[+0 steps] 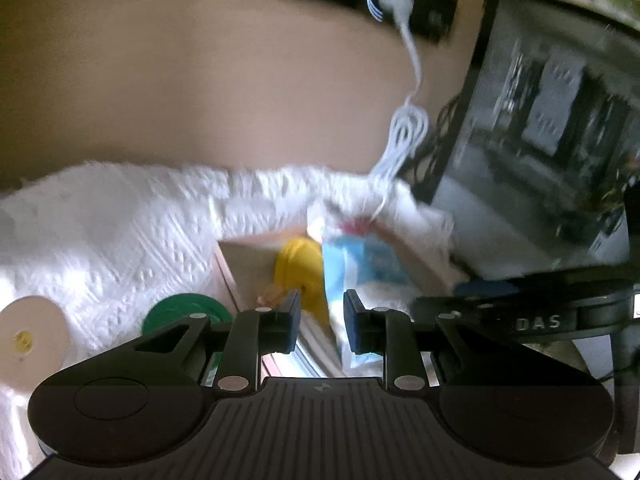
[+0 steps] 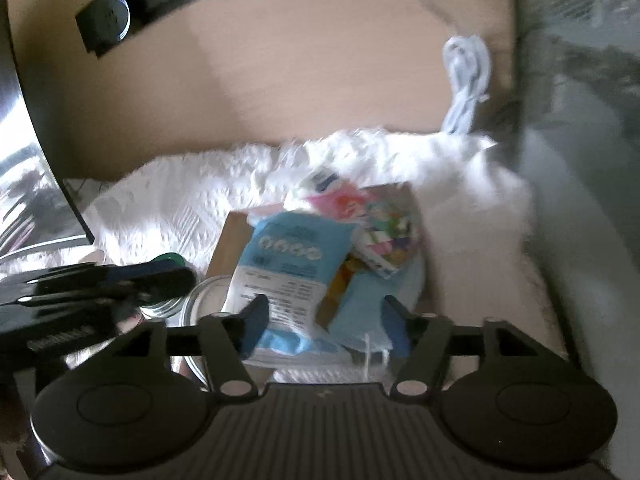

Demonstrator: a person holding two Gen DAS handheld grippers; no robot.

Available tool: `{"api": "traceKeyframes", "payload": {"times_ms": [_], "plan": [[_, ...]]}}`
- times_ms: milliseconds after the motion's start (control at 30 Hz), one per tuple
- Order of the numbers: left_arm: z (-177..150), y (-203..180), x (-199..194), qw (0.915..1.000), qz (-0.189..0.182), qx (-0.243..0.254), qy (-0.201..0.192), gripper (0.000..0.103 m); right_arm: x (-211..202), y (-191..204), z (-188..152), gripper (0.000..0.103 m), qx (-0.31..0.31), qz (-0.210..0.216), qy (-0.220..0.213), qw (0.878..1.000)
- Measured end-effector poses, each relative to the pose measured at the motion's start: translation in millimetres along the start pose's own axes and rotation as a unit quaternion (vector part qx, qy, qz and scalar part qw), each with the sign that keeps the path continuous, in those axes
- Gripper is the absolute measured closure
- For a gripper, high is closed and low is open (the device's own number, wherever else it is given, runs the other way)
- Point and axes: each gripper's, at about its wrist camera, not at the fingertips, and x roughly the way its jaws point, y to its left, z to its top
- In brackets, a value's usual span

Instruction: Organize soft objects

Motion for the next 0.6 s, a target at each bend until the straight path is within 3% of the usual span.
{"api": "traceKeyframes", "payload": {"times_ms": [167, 367, 433, 600], "plan": [[-31, -10, -38, 0.9974, 0.041, -0.040, -0.044, 0.077, -37, -4, -25, 0.029, -0.031, -0.029, -0.027, 0.999], [-98, -45, -51, 0.9896, 0.121, -0.065, -0.044, 0.077, -48, -9, -70, 0.026, -0.082, -0.009, -0.045, 0.996], [-119, -55, -46, 0.9870, 0.132, -0.084, -0.038, 0.077, -45, -11, -85, 0.024, -0.100, -0.006, -0.039, 0.994], [-148, -74, -22, 0.9820, 0.171, -0.076, -0.026, 0.077, -12, -16, -118, 0.024, -0.125, -0.008, 0.011, 0.992]]}}
